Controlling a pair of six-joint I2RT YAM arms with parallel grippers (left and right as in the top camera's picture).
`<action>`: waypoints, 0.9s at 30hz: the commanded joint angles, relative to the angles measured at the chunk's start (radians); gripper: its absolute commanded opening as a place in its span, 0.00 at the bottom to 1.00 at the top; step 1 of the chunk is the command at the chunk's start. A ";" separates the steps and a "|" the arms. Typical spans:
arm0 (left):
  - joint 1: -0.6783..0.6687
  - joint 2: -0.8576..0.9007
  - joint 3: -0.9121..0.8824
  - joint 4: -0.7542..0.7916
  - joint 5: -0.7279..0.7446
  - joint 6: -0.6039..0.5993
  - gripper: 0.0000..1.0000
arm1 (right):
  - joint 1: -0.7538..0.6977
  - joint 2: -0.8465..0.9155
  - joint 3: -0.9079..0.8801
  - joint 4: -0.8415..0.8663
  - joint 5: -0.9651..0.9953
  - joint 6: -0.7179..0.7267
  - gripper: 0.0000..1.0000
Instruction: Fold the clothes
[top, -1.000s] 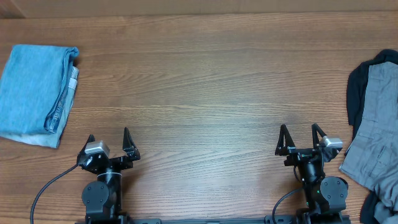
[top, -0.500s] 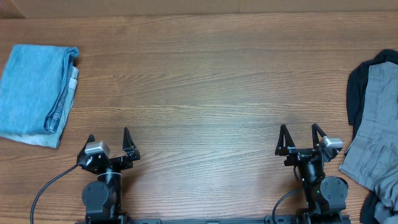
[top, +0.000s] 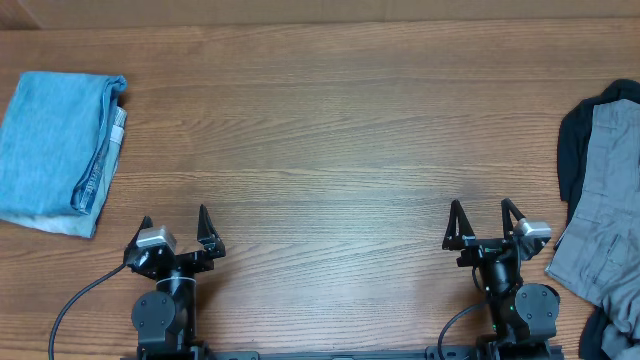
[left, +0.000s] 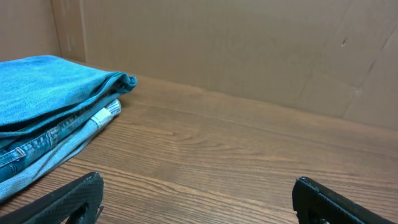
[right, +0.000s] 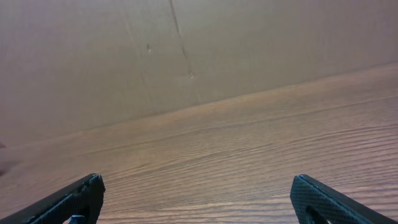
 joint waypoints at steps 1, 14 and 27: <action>-0.006 -0.002 -0.003 0.002 0.010 0.020 1.00 | -0.003 -0.007 -0.010 0.006 0.006 0.003 1.00; -0.006 -0.002 -0.003 0.002 0.010 0.020 1.00 | -0.003 0.037 0.267 -0.130 0.002 0.140 1.00; -0.006 -0.002 -0.003 0.002 0.010 0.020 1.00 | -0.010 0.755 1.161 -0.779 0.199 0.075 1.00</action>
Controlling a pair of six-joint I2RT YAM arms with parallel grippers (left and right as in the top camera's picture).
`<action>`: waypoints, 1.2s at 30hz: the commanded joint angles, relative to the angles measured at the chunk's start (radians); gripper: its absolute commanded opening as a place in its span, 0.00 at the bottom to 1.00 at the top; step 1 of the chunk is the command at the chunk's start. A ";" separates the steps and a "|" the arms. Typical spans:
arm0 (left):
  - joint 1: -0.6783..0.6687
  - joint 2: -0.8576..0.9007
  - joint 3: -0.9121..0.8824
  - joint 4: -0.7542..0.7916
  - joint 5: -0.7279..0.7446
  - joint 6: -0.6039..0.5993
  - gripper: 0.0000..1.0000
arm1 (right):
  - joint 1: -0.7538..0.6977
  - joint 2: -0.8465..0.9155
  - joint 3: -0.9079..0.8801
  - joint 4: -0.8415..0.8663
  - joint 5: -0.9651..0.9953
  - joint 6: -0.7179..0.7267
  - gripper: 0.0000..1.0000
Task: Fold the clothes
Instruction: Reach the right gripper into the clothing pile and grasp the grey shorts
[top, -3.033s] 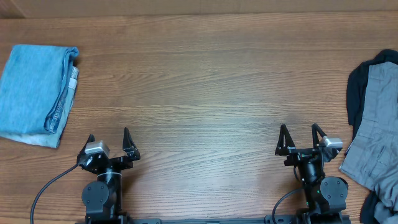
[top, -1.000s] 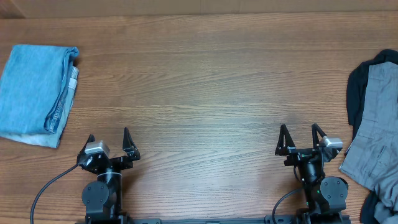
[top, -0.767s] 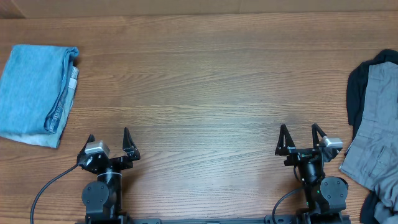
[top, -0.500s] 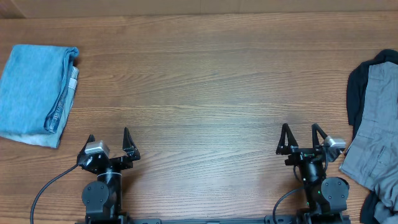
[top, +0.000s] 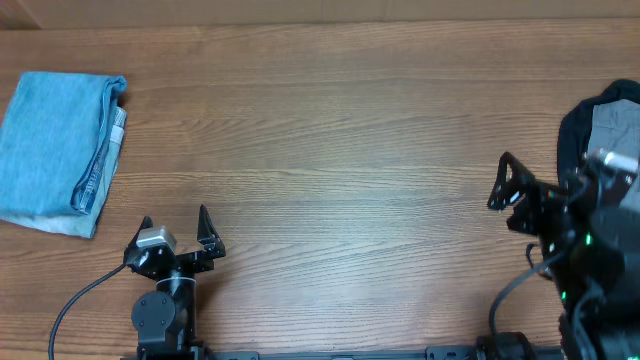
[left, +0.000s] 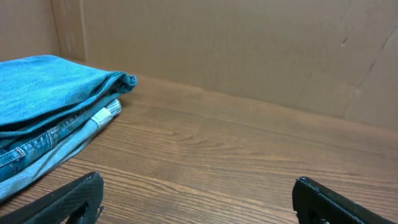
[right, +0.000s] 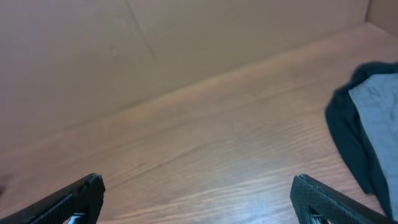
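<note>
Folded blue jeans (top: 58, 150) lie at the table's far left, also in the left wrist view (left: 50, 106). A heap of dark and grey clothes (top: 605, 115) lies at the right edge, its dark hem showing in the right wrist view (right: 364, 134). My left gripper (top: 178, 228) rests open near the front edge, right of the jeans. My right gripper (top: 520, 188) is raised and open just left of the heap, the arm covering most of it. Neither gripper holds anything (left: 199, 199) (right: 199, 199).
A wooden table (top: 330, 130) spans the view between jeans and heap. A brown cardboard wall (left: 249, 43) stands along the back edge and also shows in the right wrist view (right: 124, 50).
My right gripper has risen from its rest near the front edge and moved right and back toward the clothes heap. The left arm and both garments are unchanged.
</note>
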 joint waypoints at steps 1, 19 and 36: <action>-0.006 -0.002 -0.003 0.002 0.009 0.020 1.00 | -0.024 0.094 0.154 -0.062 0.064 -0.021 1.00; -0.006 -0.002 -0.003 0.002 0.009 0.020 1.00 | -0.657 0.683 0.332 -0.460 -0.069 -0.040 0.64; -0.006 -0.002 -0.003 0.002 0.009 0.020 1.00 | -0.634 0.831 -0.040 -0.101 0.274 0.164 0.74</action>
